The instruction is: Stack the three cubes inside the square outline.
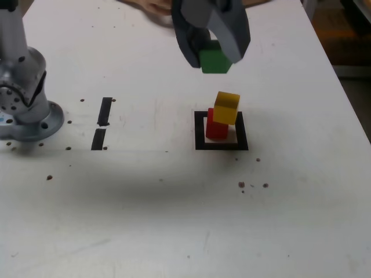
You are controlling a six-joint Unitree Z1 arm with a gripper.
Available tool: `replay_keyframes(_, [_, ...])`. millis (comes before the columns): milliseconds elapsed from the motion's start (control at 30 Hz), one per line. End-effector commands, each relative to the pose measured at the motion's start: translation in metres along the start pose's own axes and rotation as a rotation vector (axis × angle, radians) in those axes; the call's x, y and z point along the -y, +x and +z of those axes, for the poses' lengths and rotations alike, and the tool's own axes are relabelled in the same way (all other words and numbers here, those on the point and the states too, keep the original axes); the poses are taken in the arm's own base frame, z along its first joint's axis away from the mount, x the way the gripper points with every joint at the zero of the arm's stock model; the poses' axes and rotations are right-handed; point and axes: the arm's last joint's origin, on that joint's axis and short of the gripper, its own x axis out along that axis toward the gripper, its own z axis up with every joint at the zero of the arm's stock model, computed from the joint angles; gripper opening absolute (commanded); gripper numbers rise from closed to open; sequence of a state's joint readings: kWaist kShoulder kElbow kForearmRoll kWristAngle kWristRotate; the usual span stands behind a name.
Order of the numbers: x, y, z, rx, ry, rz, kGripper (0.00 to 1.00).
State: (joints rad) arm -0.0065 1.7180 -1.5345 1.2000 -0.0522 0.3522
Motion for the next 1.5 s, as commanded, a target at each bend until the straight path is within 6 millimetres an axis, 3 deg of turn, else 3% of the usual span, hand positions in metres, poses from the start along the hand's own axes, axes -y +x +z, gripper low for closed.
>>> replay_keyframes(0, [-0.001, 0.004, 0.005, -0.003, 0.001, -0.006, 0.06])
replay_keyframes(567, [-0.001, 0.037, 0.033, -0.069, 0.019, -0.021, 0.08])
replay_keyframes(1033, [-0.004, 0.051, 0.026, -0.144, 0.006, 0.009, 0.21])
replay_keyframes(1267, [-0.004, 0.054, 0.025, -0.157, -0.003, 0.013, 0.34])
replay_keyframes(1467, [-0.005, 0.056, 0.026, -0.158, -0.008, 0.033, 0.34])
